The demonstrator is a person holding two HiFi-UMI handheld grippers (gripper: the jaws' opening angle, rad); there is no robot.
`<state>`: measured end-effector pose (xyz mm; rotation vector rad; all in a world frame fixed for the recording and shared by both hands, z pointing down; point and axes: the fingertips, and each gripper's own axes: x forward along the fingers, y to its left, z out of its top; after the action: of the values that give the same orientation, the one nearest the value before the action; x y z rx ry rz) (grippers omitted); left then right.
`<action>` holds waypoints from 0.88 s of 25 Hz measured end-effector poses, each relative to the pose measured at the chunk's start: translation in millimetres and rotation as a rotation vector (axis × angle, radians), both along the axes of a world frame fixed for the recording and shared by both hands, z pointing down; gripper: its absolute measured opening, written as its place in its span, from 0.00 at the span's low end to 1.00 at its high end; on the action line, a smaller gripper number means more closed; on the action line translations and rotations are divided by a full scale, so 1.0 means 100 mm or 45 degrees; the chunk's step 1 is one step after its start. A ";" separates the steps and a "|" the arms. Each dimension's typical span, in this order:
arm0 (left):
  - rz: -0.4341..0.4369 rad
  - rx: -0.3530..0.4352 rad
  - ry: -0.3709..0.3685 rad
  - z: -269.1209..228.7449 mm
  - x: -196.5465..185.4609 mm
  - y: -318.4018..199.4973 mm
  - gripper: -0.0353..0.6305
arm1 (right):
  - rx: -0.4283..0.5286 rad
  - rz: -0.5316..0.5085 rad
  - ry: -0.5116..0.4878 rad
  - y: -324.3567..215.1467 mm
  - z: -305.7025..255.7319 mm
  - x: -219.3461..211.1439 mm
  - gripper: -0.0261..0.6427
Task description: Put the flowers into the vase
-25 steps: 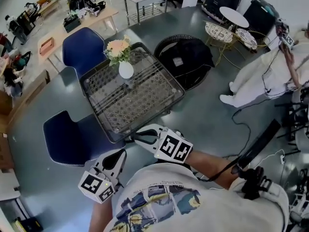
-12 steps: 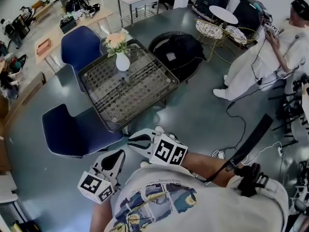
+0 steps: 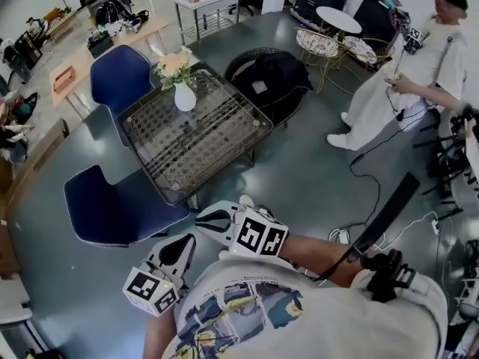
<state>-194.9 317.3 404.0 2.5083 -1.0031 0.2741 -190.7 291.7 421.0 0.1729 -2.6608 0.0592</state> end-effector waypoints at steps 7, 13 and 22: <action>0.002 0.001 -0.008 0.01 -0.06 -0.05 0.07 | 0.002 -0.006 0.012 -0.01 0.00 -0.05 0.08; -0.007 -0.006 -0.011 0.05 -0.08 -0.04 0.07 | 0.007 -0.015 0.014 -0.01 0.02 -0.07 0.08; -0.014 -0.017 -0.014 0.06 -0.06 -0.01 0.07 | -0.001 -0.020 0.014 0.01 0.01 -0.04 0.07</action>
<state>-200.8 316.5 409.9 2.4908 -1.0162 0.2909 -194.4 293.2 422.1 0.1520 -2.6507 0.0544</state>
